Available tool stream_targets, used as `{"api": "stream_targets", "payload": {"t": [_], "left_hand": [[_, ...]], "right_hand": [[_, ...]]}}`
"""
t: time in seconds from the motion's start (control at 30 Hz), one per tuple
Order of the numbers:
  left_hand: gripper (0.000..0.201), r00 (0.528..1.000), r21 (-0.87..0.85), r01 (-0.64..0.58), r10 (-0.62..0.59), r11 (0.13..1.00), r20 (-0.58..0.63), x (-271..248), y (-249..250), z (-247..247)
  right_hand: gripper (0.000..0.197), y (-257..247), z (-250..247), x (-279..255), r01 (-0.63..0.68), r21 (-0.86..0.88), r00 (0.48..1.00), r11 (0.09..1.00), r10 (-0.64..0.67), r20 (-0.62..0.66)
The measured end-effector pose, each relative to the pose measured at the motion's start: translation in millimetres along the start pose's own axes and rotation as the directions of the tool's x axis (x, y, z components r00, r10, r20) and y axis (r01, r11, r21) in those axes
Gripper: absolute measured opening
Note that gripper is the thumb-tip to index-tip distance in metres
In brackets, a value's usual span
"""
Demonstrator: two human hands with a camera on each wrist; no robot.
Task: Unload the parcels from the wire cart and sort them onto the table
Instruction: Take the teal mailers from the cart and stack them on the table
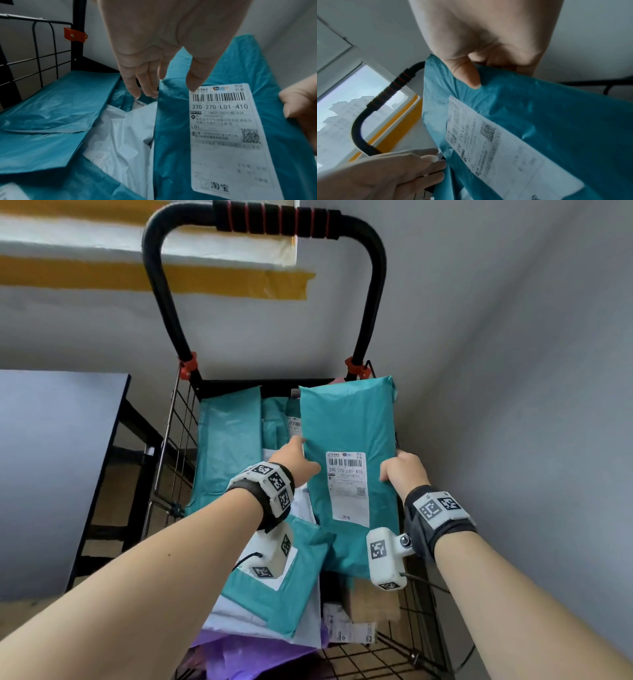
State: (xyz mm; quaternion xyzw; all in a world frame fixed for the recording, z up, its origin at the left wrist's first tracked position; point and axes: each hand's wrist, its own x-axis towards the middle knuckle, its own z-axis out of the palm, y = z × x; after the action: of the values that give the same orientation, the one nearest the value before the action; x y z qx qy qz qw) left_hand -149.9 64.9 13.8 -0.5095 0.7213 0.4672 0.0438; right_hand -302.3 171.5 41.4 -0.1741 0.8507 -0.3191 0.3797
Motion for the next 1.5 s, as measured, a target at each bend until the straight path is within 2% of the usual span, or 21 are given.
{"api": "stream_targets", "payload": {"t": [0.07, 0.23, 0.33, 0.4, 0.43, 0.47, 0.5, 0.57, 0.63, 0.7, 0.77, 0.83, 1.0, 1.17, 1.3, 1.4, 1.5], "left_hand": [[0.057, 1.000, -0.067, -0.008, 0.007, 0.998, -0.018, -1.5, 1.5, -5.6], [0.045, 0.996, -0.142, -0.041, 0.030, 0.989, -0.082, -9.7, 5.6, -23.2], [0.044, 0.987, -0.202, -0.057, 0.025, 0.978, -0.159, -18.6, 7.4, -36.9], [0.043, 0.975, -0.269, -0.067, 0.005, 0.961, -0.224, -27.9, 6.5, -48.5], [0.041, 0.965, -0.307, -0.076, -0.008, 0.949, -0.263, -33.7, 6.2, -55.2], [0.040, 0.953, -0.356, -0.078, -0.035, 0.931, -0.302, -39.6, 5.2, -62.5], [0.039, 0.938, -0.405, -0.087, -0.062, 0.910, -0.341, -45.4, 3.1, -70.7], [0.037, 0.910, -0.480, -0.103, -0.112, 0.871, -0.399, -59.7, -4.1, -89.7], [0.037, 0.887, -0.508, -0.106, -0.149, 0.855, -0.437, -76.6, -16.5, -108.7], [0.045, 0.863, -0.516, -0.118, -0.169, 0.849, -0.475, -90.6, -33.5, -128.4], [0.040, 0.835, -0.513, -0.139, -0.178, 0.847, -0.520, -107.7, -48.6, -148.4], [0.035, 0.806, -0.516, -0.155, -0.194, 0.842, -0.559, -125.2, -65.9, -165.6], [0.040, 0.748, -0.517, -0.218, -0.199, 0.827, -0.634, -173.7, -118.8, -205.3], [0.043, 0.688, -0.505, -0.197, -0.249, 0.840, -0.682, -230.9, -194.6, -252.4], [0.047, 0.621, -0.500, -0.175, -0.299, 0.848, -0.724, -279.4, -261.9, -290.3], [0.043, 0.603, -0.497, -0.199, -0.294, 0.845, -0.741, -313.5, -307.3, -316.0], [0.044, 0.558, -0.480, -0.188, -0.309, 0.857, -0.770, -347.1, -348.2, -340.5]], "right_hand": [[0.021, -6.9, -3.8, -8.5, 0.025, 0.042, 0.999, 0.999, -0.024, -0.027], [0.059, -32.6, -9.6, -26.8, 0.111, 0.208, 0.993, 0.972, -0.099, -0.065], [0.051, -54.3, -7.3, -38.5, 0.132, 0.252, 0.991, 0.959, -0.124, -0.047], [0.054, -68.1, -2.1, -41.7, 0.148, 0.286, 0.989, 0.947, -0.144, -0.034], [0.043, -75.0, 2.6, -42.2, 0.169, 0.293, 0.986, 0.941, -0.166, -0.035], [0.022, -82.0, 8.3, -45.1, 0.196, 0.286, 0.980, 0.938, -0.197, -0.028], [0.016, -89.5, 15.4, -47.6, 0.210, 0.283, 0.977, 0.936, -0.214, -0.019], [0.031, -105.9, 32.5, -56.4, 0.227, 0.302, 0.972, 0.926, -0.237, -0.005], [0.025, -120.0, 50.9, -70.8, 0.272, 0.283, 0.958, 0.920, -0.288, 0.014], [0.026, -134.0, 69.4, -87.4, 0.335, 0.276, 0.929, 0.901, -0.365, 0.064], [0.028, -146.4, 86.7, -103.0, 0.370, 0.290, 0.907, 0.882, -0.411, 0.091], [0.028, -157.3, 105.2, -121.2, 0.383, 0.291, 0.899, 0.877, -0.426, 0.102], [0.027, -181.6, 162.2, -166.9, 0.402, 0.265, 0.879, 0.877, -0.450, 0.156], [0.028, -193.4, 245.6, -224.2, 0.430, 0.200, 0.847, 0.881, -0.470, 0.250], [0.028, -202.6, 319.2, -279.4, 0.482, 0.172, 0.803, 0.859, -0.511, 0.307], [0.030, -208.1, 367.8, -323.9, 0.491, 0.212, 0.780, 0.845, -0.535, 0.325], [0.024, -213.1, 413.6, -361.3, 0.432, 0.303, 0.779, 0.850, -0.521, 0.349]]}}
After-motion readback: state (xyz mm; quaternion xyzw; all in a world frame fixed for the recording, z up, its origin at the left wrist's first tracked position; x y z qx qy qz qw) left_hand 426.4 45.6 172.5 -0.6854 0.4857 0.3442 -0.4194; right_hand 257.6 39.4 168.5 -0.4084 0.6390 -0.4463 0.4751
